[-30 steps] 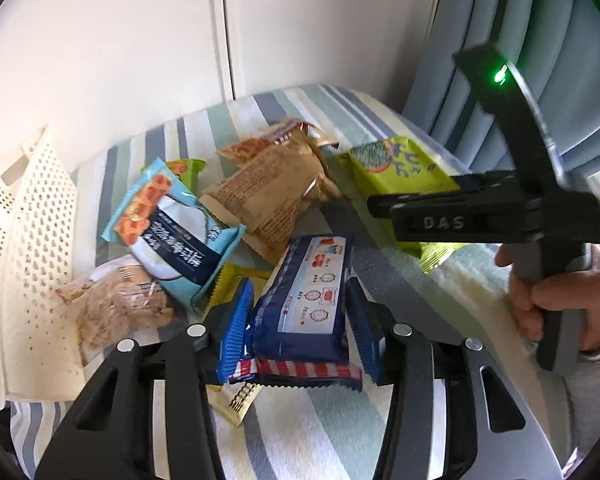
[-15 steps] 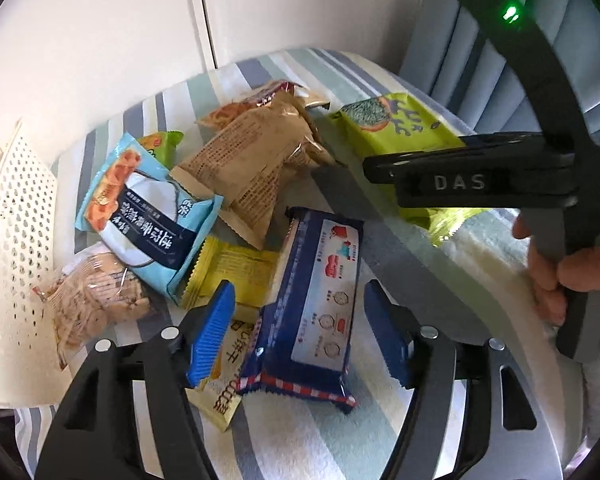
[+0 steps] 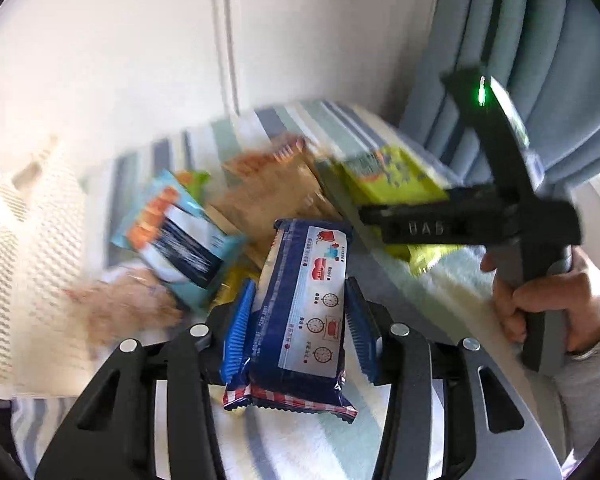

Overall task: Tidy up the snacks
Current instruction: 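Lift the blue biscuit pack with the left gripper and drop it into the cream basket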

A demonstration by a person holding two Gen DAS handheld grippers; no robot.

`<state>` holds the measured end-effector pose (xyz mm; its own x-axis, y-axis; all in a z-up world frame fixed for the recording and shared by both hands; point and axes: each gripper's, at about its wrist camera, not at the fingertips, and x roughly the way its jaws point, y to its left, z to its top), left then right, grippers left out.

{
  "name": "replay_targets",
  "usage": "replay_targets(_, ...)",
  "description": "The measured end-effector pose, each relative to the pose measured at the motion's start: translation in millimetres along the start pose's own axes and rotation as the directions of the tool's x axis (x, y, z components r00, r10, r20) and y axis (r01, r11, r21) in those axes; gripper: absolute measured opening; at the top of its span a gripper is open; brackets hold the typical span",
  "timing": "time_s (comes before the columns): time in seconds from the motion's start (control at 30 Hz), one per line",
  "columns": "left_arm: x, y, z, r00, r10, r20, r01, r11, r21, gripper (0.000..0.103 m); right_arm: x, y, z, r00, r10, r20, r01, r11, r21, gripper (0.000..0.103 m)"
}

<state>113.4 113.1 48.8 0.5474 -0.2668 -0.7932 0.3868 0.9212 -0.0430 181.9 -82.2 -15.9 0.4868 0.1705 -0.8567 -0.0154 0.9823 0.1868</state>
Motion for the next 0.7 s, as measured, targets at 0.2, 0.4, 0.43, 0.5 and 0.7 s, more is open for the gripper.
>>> replay_targets(0.2, -42.8, 26.8, 3.4, 0.996, 0.032, 0.087, -0.026, 0.998, -0.062, 0.046, -7.7, -2.9, -3.0, 0.999, 0.009, 0.030, -0.010, 1.000, 0.013, 0.078)
replay_targets(0.4, -64.9, 71.1, 3.6, 0.982, 0.125, 0.144, -0.104, 0.984, -0.148, 0.047, -8.9, -5.1, -5.0, 1.000, 0.008, 0.029, -0.008, 1.000, 0.016, 0.078)
replay_targets(0.43, -68.4, 80.5, 2.4, 0.980, 0.139, 0.145, -0.113, 0.979, -0.170, 0.047, -8.9, -5.0, -5.3, 1.000, 0.007, 0.028, -0.008, 1.000, 0.014, 0.078)
replay_targets(0.5, -72.8, 103.5, -0.9, 0.975, 0.169, 0.146, -0.134, 0.966, -0.222, 0.047, -8.7, -4.8, -5.5, 1.000, 0.004, 0.027, -0.005, 1.000, 0.013, 0.078)
replay_targets(0.7, -74.5, 161.4, -9.7, 0.958, 0.253, 0.138, -0.193, 0.917, -0.348, 0.047, -6.2, -2.8, -3.6, 1.000, -0.005, 0.022, 0.005, 1.000, 0.019, 0.078)
